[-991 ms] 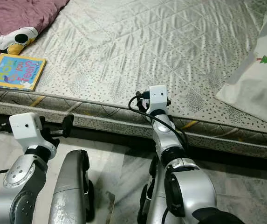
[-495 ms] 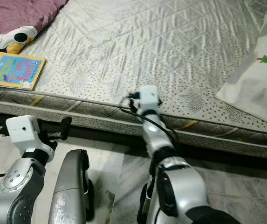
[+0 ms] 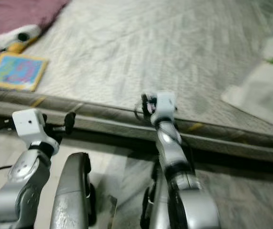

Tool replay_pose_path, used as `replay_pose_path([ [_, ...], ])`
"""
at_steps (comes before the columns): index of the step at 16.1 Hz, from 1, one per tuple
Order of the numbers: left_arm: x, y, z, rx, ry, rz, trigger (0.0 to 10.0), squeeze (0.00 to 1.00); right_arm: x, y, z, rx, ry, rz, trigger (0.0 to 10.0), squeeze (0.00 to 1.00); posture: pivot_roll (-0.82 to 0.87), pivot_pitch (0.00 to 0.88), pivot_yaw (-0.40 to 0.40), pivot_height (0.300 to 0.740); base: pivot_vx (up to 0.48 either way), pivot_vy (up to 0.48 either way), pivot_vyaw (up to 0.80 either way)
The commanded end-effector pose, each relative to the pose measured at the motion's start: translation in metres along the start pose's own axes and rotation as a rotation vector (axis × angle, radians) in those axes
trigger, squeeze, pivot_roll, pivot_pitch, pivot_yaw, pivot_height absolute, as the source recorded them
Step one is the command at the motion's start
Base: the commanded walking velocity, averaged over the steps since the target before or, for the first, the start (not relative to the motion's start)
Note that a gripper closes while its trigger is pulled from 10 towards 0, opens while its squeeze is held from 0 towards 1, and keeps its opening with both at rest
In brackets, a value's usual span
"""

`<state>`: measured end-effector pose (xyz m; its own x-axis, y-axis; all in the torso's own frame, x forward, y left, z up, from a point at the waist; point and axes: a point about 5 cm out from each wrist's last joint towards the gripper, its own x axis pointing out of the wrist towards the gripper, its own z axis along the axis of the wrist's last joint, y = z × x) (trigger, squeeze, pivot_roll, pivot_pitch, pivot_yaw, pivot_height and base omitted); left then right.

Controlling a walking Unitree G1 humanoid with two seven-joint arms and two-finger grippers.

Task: Clean up the room

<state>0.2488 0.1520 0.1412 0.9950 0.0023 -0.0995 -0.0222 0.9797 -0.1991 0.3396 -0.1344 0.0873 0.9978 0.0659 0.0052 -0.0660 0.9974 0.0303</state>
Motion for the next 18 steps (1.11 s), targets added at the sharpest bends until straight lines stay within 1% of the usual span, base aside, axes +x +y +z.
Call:
replay_pose_path([
  [1,0.0,-0.002,-0.002,-0.002,-0.005,-0.009,10.0,0.0,-0.002,0.0,0.004,0.012,-0.01,0.008,10.0,0.0,0.12,0.141,-0.021,0.568,0.0,0.0,0.0],
  [2,0.006,-0.005,-0.002,-0.006,-0.023,-0.028,10.0,0.0,-0.009,0.002,0.004,0.005,-0.022,0.03,10.0,0.0,0.09,0.108,-0.033,0.568,0.0,0.0,0.0],
  [5,0.018,-0.009,0.0,-0.016,-0.063,-0.047,10.0,0.0,-0.013,0.01,0.007,-0.022,-0.03,0.078,10.0,0.0,0.08,0.067,-0.035,0.568,0.0,0.0,0.0],
  [7,0.025,-0.01,0.005,-0.01,-0.091,-0.064,10.0,0.0,-0.008,0.007,0.015,-0.028,-0.039,0.074,10.0,0.0,0.08,0.043,-0.028,0.568,0.263,0.0,0.0],
  [10,0.032,-0.008,0.006,-0.004,-0.102,-0.067,10.0,0.0,-0.003,0.003,0.019,-0.035,-0.041,0.061,10.0,0.0,0.08,0.025,-0.028,0.568,0.278,0.0,0.0],
  [16,0.034,-0.01,0.006,-0.005,-0.113,-0.077,10.0,0.0,-0.001,0.002,0.02,-0.047,-0.032,0.067,10.0,0.0,0.09,0.02,-0.027,0.568,0.271,0.0,0.0],
  [18,0.033,-0.01,0.004,-0.011,-0.112,-0.089,10.0,0.0,0.0,-0.001,0.02,-0.056,-0.033,0.06,10.0,0.0,0.09,0.023,-0.023,0.568,0.0,0.0,0.0],
])
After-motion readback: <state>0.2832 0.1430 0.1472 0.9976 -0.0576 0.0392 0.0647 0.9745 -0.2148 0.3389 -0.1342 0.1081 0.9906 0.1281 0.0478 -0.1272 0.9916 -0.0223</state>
